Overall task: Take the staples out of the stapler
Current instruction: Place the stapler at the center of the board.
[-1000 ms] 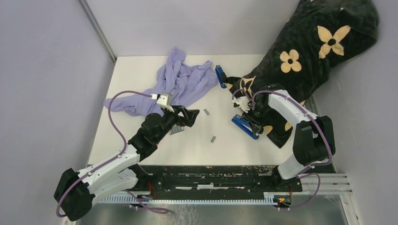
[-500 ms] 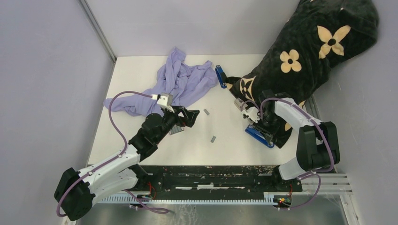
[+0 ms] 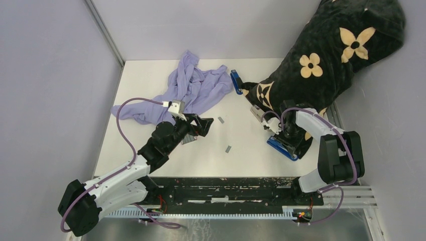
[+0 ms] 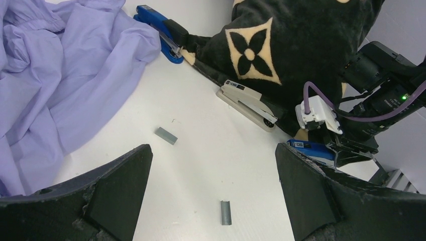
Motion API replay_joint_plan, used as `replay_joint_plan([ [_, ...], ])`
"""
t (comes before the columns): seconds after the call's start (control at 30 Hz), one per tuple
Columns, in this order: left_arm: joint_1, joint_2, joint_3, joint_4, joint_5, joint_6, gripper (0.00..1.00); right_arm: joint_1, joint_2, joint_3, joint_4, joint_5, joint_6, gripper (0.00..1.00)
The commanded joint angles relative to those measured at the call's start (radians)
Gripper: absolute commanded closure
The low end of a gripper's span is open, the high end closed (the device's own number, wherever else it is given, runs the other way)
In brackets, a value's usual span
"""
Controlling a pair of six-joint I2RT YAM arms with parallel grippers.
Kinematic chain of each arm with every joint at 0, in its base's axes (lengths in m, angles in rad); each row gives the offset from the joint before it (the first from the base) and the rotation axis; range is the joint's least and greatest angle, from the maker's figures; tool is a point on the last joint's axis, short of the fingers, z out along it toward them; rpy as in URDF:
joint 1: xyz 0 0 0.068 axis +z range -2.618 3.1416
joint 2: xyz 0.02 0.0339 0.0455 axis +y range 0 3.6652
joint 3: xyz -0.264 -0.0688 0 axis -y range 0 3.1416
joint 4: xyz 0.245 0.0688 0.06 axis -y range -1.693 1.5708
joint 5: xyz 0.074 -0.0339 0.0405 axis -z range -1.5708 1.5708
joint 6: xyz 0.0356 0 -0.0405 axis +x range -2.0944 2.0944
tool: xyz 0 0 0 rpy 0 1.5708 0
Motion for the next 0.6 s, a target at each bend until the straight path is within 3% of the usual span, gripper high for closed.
replay_joint_plan([
  [0.0, 0.0, -0.009, -0.001, 0.063, -0.018, -0.031, 0.01, -0.007, -0.004, 0.003, 0.012, 0.029, 0.004, 0.78],
  [0.27, 0.0, -0.009, 0.003, 0.062, -0.013, -0.028, 0.01, -0.006, -0.011, 0.012, -0.011, -0.009, 0.001, 0.6],
  [0.57, 0.0, -0.013, 0.008, 0.051, -0.003, -0.02, 0.01, -0.009, -0.036, 0.062, -0.077, -0.05, -0.019, 0.47],
])
